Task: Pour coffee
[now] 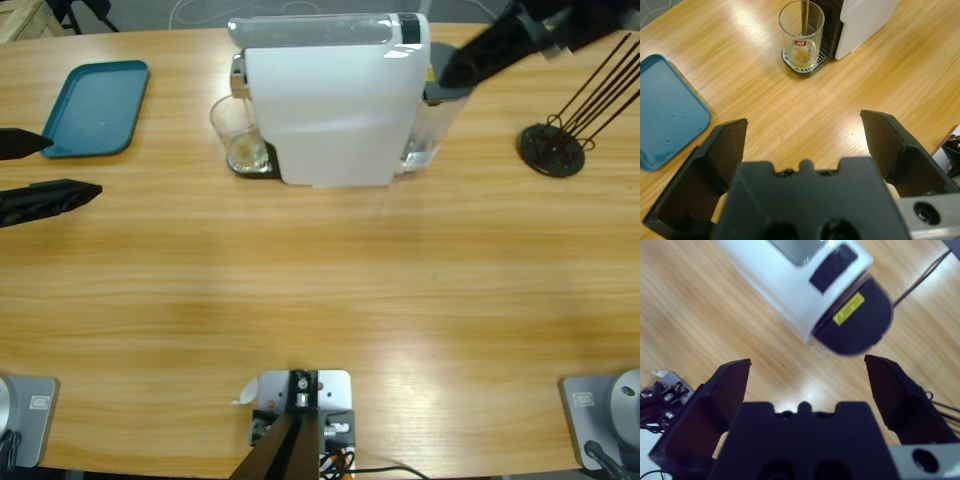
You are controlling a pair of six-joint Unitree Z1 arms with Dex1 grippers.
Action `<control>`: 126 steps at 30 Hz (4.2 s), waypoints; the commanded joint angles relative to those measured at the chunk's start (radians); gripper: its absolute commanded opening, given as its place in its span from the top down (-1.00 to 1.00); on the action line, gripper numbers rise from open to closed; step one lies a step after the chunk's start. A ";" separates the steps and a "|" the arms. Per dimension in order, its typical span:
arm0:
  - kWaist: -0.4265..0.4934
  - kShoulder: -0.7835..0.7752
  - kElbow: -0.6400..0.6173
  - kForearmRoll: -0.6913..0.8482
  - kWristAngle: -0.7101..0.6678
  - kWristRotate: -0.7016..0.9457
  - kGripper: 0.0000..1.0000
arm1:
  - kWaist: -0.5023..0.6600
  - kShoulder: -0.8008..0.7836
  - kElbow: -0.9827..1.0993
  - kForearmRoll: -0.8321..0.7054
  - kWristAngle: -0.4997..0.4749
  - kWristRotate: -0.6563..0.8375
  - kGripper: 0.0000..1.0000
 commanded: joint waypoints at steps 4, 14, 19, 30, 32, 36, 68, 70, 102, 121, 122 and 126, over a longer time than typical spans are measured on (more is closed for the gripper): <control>-0.008 -0.037 0.094 -0.109 -0.004 -0.059 -0.98 | 0.001 -0.417 0.554 -0.296 0.033 0.032 -1.00; -0.008 -0.010 0.174 -0.177 -0.011 -0.064 -0.98 | 0.001 -0.657 0.925 -0.582 0.061 0.042 -1.00; -0.008 0.012 0.188 -0.196 -0.009 -0.035 -0.98 | 0.001 -0.668 0.971 -0.636 0.059 0.039 -1.00; -0.008 0.032 0.219 -0.248 -0.001 -0.036 -0.98 | 0.001 -0.634 1.017 -0.707 0.061 0.044 -1.00; -0.008 0.032 0.222 -0.248 0.000 -0.036 -0.98 | 0.001 -0.634 1.020 -0.712 0.061 0.044 -1.00; -0.008 0.034 0.225 -0.250 -0.001 -0.036 -0.98 | 0.001 -0.636 1.022 -0.714 0.061 0.045 -1.00; -0.008 0.054 0.234 -0.272 -0.007 -0.036 -0.98 | 0.001 -0.654 1.045 -0.752 0.064 0.052 -1.00; -0.008 0.055 0.233 -0.276 -0.008 -0.036 -0.98 | 0.001 -0.661 1.047 -0.753 0.065 0.051 -1.00; -0.008 0.075 0.235 -0.285 -0.030 -0.036 -0.98 | 0.001 -0.683 1.063 -0.777 0.059 0.052 -1.00; -0.010 0.101 0.232 -0.293 -0.030 -0.035 -0.98 | 0.001 -0.687 1.070 -0.785 0.058 0.051 -1.00; -0.009 0.101 0.232 -0.293 -0.030 -0.035 -0.98 | 0.001 -0.687 1.070 -0.785 0.058 0.051 -1.00; -0.009 0.103 0.230 -0.293 -0.030 -0.035 -0.98 | 0.001 -0.688 1.069 -0.785 0.057 0.051 -1.00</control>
